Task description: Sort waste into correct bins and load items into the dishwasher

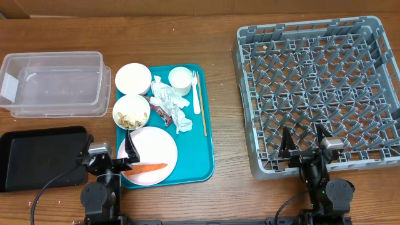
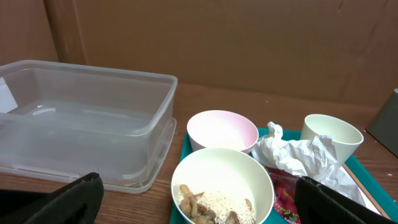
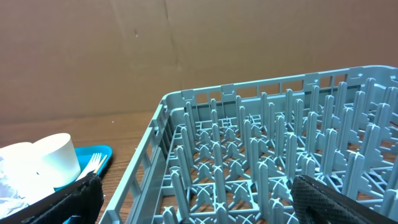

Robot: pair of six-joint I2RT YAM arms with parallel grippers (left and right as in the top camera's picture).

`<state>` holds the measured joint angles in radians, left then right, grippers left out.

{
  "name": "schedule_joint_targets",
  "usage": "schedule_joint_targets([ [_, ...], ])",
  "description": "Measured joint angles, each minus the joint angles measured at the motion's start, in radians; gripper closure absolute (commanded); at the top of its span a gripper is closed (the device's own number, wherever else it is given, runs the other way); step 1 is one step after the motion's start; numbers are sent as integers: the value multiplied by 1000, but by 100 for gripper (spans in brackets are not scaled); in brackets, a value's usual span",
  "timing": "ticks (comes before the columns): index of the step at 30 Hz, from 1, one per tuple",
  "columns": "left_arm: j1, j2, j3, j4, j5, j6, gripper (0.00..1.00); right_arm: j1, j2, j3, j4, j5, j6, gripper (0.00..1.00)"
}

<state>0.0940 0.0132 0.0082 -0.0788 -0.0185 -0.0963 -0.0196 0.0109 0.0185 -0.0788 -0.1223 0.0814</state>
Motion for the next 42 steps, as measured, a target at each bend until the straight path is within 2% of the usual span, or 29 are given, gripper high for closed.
schedule_joint_targets([
  [31, 0, 0, 0, 1, 0, 0, 0, 0, 0, 0, 0, 0, 0, 0],
  [38, 0, 0, 0, 205, 233, -135, 0, 0, 0, 0, 0, 0, 0, 0],
  [42, 0, 0, 0, 332, 360, -164, 0, 0, 0, 0, 0, 0, 0, 0],
])
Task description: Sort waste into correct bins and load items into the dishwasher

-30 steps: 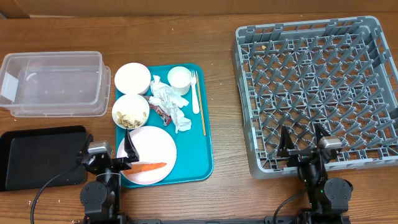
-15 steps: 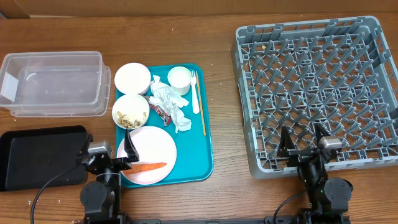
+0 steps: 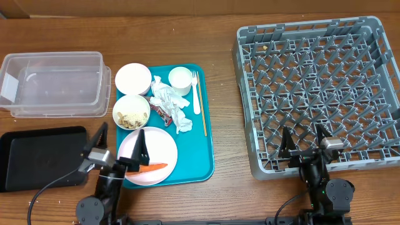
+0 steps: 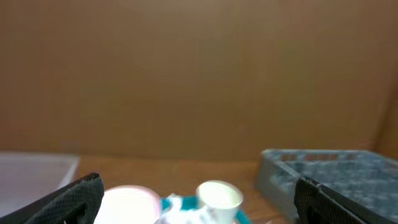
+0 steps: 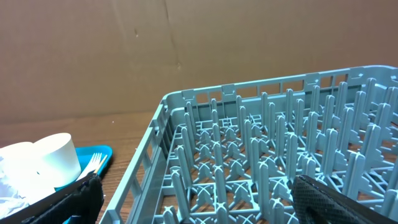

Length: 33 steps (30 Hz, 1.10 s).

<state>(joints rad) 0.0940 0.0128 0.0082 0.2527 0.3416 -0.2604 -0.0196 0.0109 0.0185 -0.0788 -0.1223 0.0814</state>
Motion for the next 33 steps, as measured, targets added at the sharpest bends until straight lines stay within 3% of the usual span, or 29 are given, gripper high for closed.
schedule_joint_targets([
  [3, 0, 0, 4, -28, 92, -4, 0, 0, 0, 0, 0, 0, 0, 0],
  [6, 0, 11, 55, -198, 141, -8, 0, 0, 0, 0, 0, 0, 0, 0],
  [12, 0, 226, 409, -576, 62, -6, 0, 0, 0, 0, -1, 0, 0, 0],
  [16, 0, 443, 674, -605, 76, -6, 0, 0, 0, 0, 0, 0, 0, 0],
  [21, 0, 586, 798, -598, 187, -73, 0, 0, -1, 0, 0, 0, 0, 0],
  [23, 0, 618, 830, -672, 178, -126, 0, 0, -1, 0, 0, 0, 0, 0],
  [27, -20, 743, 1025, -1049, 41, -241, 0, 0, -1, 0, -1, 0, 0, 0],
  [29, -57, 813, 1129, -1155, -33, -265, 0, 0, -1, 0, 0, 0, 0, 0],
  [33, -117, 869, 1216, -1181, -35, -293, 0, 0, -1, 0, 0, 0, 0, 0],
])
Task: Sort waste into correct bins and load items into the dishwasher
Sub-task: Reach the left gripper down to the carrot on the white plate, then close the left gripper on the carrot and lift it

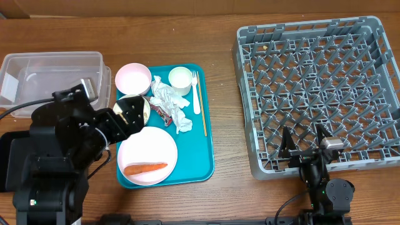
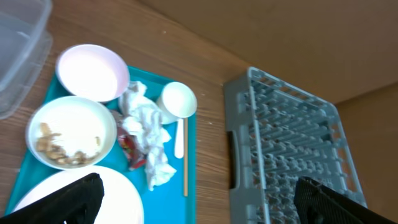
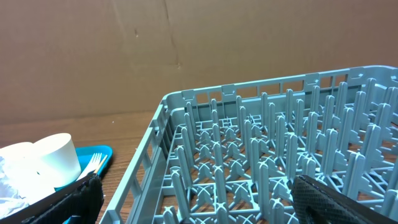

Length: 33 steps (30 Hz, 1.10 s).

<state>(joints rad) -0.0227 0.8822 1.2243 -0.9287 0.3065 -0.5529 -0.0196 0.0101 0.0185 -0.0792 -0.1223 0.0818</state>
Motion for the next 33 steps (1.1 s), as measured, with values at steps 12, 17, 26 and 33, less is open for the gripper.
schedule_joint_targets([
  [12, -9, 117, -27, -489, -137, -659, 0, 0, 0, 0, 1, 0, 0, 0],
  [17, -9, 211, -184, -410, -52, -807, 0, 0, 0, 0, 0, 0, 0, 0],
  [26, -9, 464, -297, -370, 22, -825, 0, 0, 0, 0, 1, 0, -1, 0],
  [33, -9, 534, -299, -250, -119, -821, 0, 0, 0, 0, 0, 0, 0, 0],
])
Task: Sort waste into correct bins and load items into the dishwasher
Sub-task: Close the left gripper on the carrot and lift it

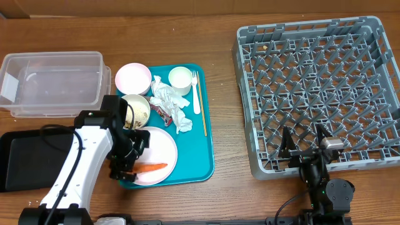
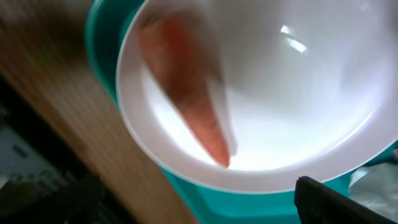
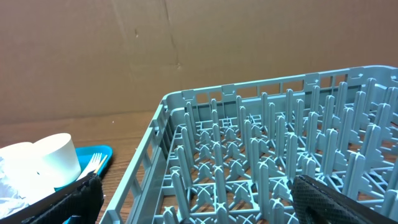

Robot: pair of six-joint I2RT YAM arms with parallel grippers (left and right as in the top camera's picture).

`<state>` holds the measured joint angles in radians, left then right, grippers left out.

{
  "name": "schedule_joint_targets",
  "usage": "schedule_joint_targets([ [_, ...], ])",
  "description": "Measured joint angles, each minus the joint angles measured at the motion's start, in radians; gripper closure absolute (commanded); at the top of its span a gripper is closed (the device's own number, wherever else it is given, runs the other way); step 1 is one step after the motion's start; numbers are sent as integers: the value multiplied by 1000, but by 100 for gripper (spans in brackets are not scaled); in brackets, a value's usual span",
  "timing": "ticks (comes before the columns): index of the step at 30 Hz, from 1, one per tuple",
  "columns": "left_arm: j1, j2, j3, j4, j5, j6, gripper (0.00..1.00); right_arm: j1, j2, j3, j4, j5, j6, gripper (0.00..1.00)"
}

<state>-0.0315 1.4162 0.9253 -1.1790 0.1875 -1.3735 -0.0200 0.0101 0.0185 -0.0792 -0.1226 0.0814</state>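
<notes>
An orange carrot lies on a white plate at the near end of the teal tray. My left gripper hangs open, low over the plate's left rim, close to the carrot's thick end. In the left wrist view the carrot is blurred on the plate. The tray also holds a bowl of food scraps, a pink bowl, a paper cup, a crumpled napkin, a wrapper and a fork. My right gripper rests open at the grey dish rack.
A clear plastic bin stands at the far left. A black tray lies in front of it, beside my left arm. A thin stick lies along the teal tray's right side. The right wrist view looks into the rack.
My left arm was raised high over the tray's left side. Now it is low, with the open gripper at the plate's left rim by the carrot. The right arm has not moved.
Both grippers rested open at the table's front edge. My left gripper then tilted upward, and later stood high, looking down on the tray. Now it is down over the plate, close to the carrot. Nothing on the tray has shifted.
</notes>
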Motion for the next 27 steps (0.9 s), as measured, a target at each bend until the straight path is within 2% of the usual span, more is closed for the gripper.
schedule_joint_targets([
  [5, -10, 4, -12, 60, -51, 6, 0, 0, 0, 0, 0, 0, 0, 0],
  [16, -126, 6, -164, 261, -43, -19, 0, 0, 0, 0, 0, 0, 0, 0],
  [20, -126, 7, -180, 270, -47, -35, 3, 0, 0, 0, 0, 0, 0, 0],
  [24, -126, 10, -196, 288, -51, -53, 10, 0, 0, 0, 0, 0, 0, 0],
  [27, -126, 19, -220, 317, -56, -68, 11, 0, 0, 0, 0, 0, 0, 0],
])
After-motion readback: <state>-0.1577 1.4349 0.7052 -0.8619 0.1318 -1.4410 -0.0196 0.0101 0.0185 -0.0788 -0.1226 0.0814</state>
